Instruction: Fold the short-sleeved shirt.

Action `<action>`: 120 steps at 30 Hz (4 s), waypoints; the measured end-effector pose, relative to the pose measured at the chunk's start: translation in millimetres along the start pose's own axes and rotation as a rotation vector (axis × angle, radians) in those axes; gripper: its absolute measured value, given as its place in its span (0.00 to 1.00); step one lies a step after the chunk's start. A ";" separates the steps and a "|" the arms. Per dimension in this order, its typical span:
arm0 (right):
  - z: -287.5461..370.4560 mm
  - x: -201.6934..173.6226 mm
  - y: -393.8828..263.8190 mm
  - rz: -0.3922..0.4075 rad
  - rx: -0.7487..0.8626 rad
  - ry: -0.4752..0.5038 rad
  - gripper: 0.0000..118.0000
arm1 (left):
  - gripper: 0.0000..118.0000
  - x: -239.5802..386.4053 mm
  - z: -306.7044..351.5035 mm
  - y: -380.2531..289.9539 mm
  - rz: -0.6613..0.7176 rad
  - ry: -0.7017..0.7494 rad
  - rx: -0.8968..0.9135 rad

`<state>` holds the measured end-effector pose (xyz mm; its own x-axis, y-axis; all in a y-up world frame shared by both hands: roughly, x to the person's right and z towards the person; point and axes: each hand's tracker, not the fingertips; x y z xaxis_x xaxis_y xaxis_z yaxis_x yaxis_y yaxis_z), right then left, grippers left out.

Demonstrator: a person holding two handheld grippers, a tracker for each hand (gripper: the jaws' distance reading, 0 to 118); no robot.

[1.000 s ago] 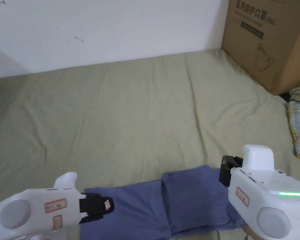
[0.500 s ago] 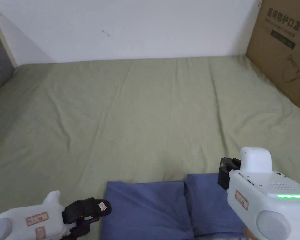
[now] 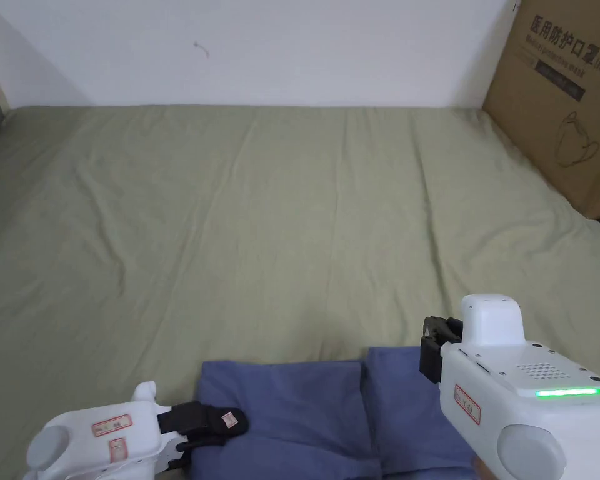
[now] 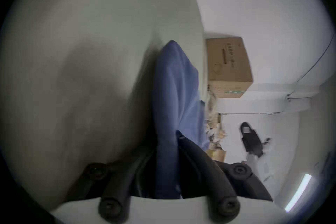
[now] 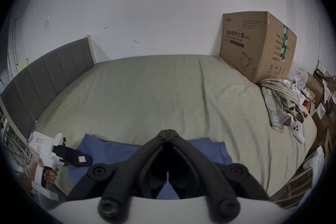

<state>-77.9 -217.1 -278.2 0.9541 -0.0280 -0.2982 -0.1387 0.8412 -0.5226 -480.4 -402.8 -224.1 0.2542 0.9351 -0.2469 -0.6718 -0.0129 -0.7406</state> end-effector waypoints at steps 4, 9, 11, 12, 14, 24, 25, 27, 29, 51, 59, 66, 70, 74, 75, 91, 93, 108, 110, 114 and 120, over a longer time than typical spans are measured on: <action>-2.3 3.2 2.1 -0.020 -0.001 -0.006 0.00 | 0.05 20.8 19.8 8.2 -0.165 0.139 -0.045; -2.7 -3.2 0.9 -0.016 -0.007 0.010 0.00 | 0.05 33.6 71.9 11.8 -0.149 0.144 0.010; -2.9 -7.0 -0.1 0.002 -0.008 0.012 0.00 | 0.05 32.9 98.0 18.3 -0.165 0.229 0.042; -3.3 -7.7 -0.5 0.003 -0.009 0.016 0.00 | 0.05 28.9 106.2 23.0 -0.149 0.248 0.050; -3.7 -9.6 -2.5 -0.007 -0.015 0.028 0.00 | 0.05 27.7 122.6 24.8 -0.145 0.266 0.070; 0.6 -5.2 -6.5 -0.008 -0.020 0.048 0.00 | 0.05 94.4 110.3 2.7 -0.176 0.365 0.109; 1.8 -2.4 -5.9 -0.011 -0.016 0.045 0.00 | 0.05 109.9 107.6 -2.5 -0.172 0.348 0.118; 4.2 5.2 -5.0 -0.024 -0.008 0.041 0.00 | 0.05 149.0 94.1 -12.3 -0.255 0.305 0.118; 6.2 14.9 -5.1 -0.052 -0.001 0.040 0.00 | 0.05 184.5 77.2 -21.5 -0.337 0.368 0.109; 13.7 117.6 -39.1 -0.238 -0.042 -0.095 0.00 | 0.90 211.3 -165.6 -94.9 -0.596 0.478 -0.256; 4.1 103.5 -41.9 -0.216 -0.068 -0.054 0.00 | 0.04 182.4 -118.5 -65.5 -0.485 0.582 -0.099; 3.6 102.3 -42.5 -0.210 -0.074 -0.040 0.00 | 0.04 164.7 -160.2 -97.9 -0.504 0.527 -0.233; 6.8 106.5 -43.9 -0.218 -0.075 -0.044 0.00 | 0.04 174.5 -187.6 -110.5 -0.549 0.548 -0.266; 8.4 111.6 -46.3 -0.226 -0.078 -0.053 0.00 | 0.04 187.1 -205.2 -124.0 -0.586 0.531 -0.301; 8.6 112.7 -47.2 -0.231 -0.079 -0.055 0.00 | 0.04 189.1 -210.0 -128.1 -0.612 0.527 -0.314; 18.7 100.9 -25.7 -0.201 -0.084 0.000 0.00 | 0.04 204.3 -127.7 -107.7 -0.600 0.281 -0.237; 15.7 89.0 -14.4 -0.169 -0.125 0.069 0.00 | 0.04 199.2 -92.8 -91.1 -0.594 0.299 -0.158; -94.9 -13.6 -43.4 -0.067 -0.650 0.252 0.00 | 0.04 85.7 29.6 -67.9 -0.333 0.288 0.032; -100.4 -9.6 -51.2 -0.104 -0.653 0.270 0.00 | 0.07 78.3 30.3 -66.9 -0.319 0.275 0.038; -95.6 -7.7 -44.3 -0.105 -0.644 0.275 0.00 | 0.75 71.7 17.4 -58.4 -0.315 0.268 -0.009; -94.3 -12.3 -46.6 -0.076 -0.630 0.264 0.00 | 0.92 59.6 -33.9 -43.1 -0.233 0.171 -0.086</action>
<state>-108.2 -306.9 -325.6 0.8815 -0.2728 -0.3854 -0.2783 0.3591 -0.8908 -412.7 -358.6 -228.1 0.5129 0.8432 -0.1610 -0.5224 0.1579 -0.8379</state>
